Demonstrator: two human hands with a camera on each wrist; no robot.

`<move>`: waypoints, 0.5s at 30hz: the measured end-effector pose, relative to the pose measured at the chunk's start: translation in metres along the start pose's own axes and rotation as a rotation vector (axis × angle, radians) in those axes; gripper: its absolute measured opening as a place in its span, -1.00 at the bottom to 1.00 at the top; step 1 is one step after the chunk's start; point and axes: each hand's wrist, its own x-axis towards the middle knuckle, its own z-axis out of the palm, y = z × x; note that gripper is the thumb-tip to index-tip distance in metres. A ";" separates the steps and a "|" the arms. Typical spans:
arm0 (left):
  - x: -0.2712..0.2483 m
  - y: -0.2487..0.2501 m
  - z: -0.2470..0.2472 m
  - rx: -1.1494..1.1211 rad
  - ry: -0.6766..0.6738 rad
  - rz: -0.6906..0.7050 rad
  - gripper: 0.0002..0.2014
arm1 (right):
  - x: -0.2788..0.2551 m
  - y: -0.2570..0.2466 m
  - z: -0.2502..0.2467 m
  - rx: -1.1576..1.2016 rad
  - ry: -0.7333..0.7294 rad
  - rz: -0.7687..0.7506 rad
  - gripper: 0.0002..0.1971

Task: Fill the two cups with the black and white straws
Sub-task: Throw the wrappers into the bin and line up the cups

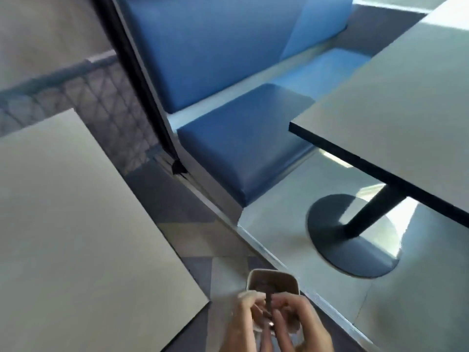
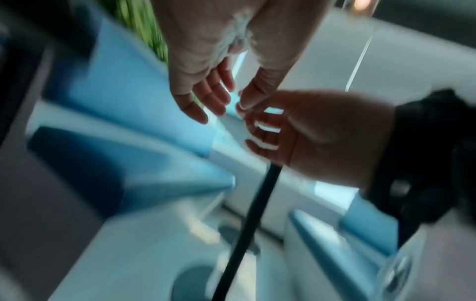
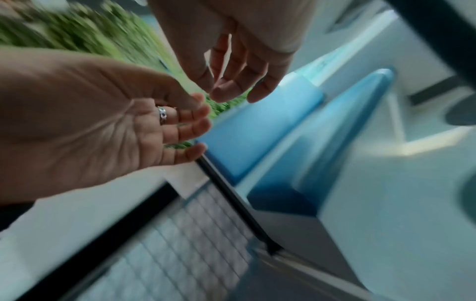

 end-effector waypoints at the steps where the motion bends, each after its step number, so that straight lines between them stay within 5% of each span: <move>1: 0.003 0.006 -0.008 -0.022 -0.040 0.019 -0.41 | 0.008 -0.006 0.002 0.009 0.042 -0.088 -0.63; 2: 0.002 0.029 -0.031 -0.006 0.068 0.056 -0.45 | 0.007 -0.033 -0.008 0.089 0.009 -0.147 -0.79; 5: -0.011 0.063 -0.123 0.043 0.494 0.176 -0.49 | 0.028 -0.114 0.017 0.160 -0.103 -0.396 -0.76; 11: -0.048 0.021 -0.280 0.302 1.003 -0.018 -0.41 | 0.033 -0.217 0.117 0.106 -0.480 -0.541 -0.59; 15: -0.091 -0.026 -0.362 0.278 1.293 -0.217 -0.38 | 0.012 -0.269 0.191 0.044 -0.637 -0.552 -0.48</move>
